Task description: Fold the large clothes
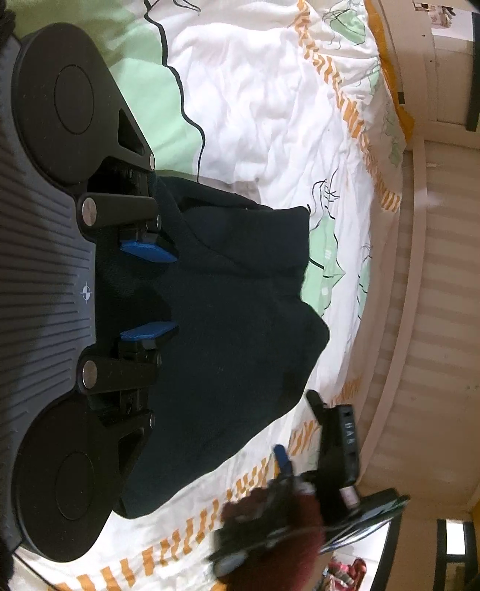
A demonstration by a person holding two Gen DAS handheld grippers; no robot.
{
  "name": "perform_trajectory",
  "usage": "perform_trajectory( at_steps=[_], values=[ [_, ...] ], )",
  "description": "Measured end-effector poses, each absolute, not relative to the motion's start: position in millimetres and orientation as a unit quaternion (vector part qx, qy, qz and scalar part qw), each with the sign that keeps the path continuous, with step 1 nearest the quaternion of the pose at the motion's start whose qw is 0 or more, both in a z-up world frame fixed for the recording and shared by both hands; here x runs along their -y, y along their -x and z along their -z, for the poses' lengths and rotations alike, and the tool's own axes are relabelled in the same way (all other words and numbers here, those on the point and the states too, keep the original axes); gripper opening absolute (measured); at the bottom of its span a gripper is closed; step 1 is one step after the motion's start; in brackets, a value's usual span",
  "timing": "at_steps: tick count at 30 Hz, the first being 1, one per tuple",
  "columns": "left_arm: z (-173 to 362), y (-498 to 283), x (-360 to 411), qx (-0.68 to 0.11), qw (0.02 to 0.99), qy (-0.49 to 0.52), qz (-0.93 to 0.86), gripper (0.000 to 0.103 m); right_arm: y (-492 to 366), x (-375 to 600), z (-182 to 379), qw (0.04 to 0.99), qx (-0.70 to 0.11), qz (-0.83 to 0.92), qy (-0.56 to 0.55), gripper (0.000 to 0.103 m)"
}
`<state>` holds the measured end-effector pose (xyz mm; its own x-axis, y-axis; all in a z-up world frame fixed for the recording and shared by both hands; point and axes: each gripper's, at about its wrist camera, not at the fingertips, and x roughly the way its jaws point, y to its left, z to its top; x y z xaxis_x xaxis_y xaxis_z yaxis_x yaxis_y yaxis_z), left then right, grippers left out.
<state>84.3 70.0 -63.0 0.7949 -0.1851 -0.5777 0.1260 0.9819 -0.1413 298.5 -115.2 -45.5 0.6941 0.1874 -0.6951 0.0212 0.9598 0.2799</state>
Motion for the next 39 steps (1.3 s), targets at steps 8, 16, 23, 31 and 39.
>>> perform_trajectory(
  at_steps=[8, 16, 23, 31, 39],
  values=[
    [52.0, -86.1, -68.4, -0.316, 0.946, 0.038, 0.067, 0.048, -257.6, 122.7, 12.9, 0.932, -0.307, -0.090, -0.169, 0.102],
    [3.0, -60.1, -74.1, -0.266, 0.963, 0.017, 0.021, 0.103, -170.8, 108.3, -4.4, 0.956, -0.257, -0.103, -0.101, 0.102],
    [-13.6, -47.5, -61.6, -0.296, 0.955, -0.005, 0.003, 0.103, -114.7, 104.4, -2.7, 0.956, -0.256, -0.089, -0.113, 0.102],
    [-18.0, -29.1, -47.5, -0.327, 0.945, -0.022, -0.016, 0.102, -70.1, 93.9, 6.6, 0.949, -0.279, -0.092, -0.116, 0.102],
    [-19.7, -10.5, -41.0, -0.327, 0.942, -0.056, -0.046, 0.102, -42.3, 85.0, 14.2, 0.946, -0.300, -0.070, -0.103, 0.102]
  ],
)
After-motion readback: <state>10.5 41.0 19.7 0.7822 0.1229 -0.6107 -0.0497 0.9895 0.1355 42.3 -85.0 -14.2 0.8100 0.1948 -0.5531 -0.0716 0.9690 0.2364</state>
